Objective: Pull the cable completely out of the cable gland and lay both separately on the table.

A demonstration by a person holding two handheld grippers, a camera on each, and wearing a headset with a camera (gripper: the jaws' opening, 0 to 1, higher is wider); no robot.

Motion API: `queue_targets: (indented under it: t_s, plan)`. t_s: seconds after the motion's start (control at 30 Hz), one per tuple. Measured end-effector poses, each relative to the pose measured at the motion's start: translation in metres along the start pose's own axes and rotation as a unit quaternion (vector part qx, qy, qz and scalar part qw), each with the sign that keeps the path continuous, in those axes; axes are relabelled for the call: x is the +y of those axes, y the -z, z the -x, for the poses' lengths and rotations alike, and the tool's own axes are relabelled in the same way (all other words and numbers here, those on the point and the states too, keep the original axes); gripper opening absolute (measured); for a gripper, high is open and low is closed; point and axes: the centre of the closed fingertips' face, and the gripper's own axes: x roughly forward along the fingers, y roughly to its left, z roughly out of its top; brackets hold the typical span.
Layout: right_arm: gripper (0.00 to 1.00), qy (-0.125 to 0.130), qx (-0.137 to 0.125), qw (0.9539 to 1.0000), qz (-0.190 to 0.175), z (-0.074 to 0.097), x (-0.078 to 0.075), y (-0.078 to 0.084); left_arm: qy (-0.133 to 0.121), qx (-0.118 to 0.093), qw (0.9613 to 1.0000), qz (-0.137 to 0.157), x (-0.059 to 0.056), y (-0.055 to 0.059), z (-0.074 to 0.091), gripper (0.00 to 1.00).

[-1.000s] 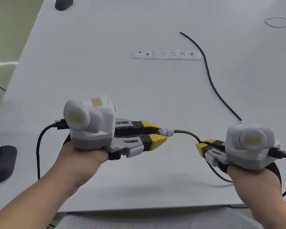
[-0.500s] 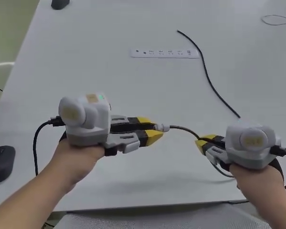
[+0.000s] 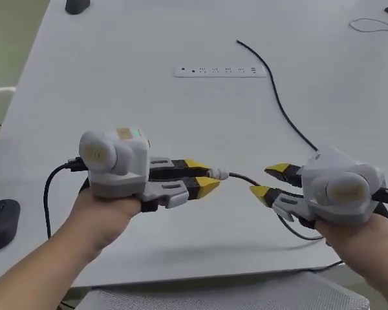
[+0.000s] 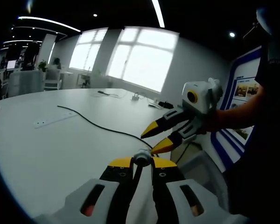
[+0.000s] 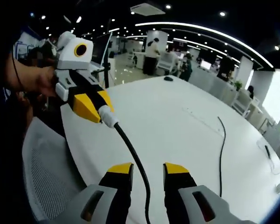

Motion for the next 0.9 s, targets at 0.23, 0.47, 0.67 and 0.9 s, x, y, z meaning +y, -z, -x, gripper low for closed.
queue_targets:
  t_s: [0.23,0.47,0.67,0.9]
  plan:
    - [0.19,-0.020,0.003,0.9980,0.061,-0.010,0.018,-0.020,0.007,0.001,1.0000,-0.003,-0.002,0.000,-0.001,0.15]
    - [0.13,-0.024,0.013,0.9954,0.092,-0.016,0.030,-0.025,0.009,0.007,0.9999,-0.005,-0.001,0.002,-0.001,0.15]
    - [0.05,-0.029,0.019,0.9923,0.119,-0.019,0.034,-0.024,0.013,0.012,0.9998,-0.005,-0.003,0.005,-0.002,0.15]
    - [0.02,-0.028,0.018,0.9929,0.114,-0.019,0.031,-0.023,0.010,0.010,0.9998,-0.011,-0.002,0.003,-0.004,0.15]
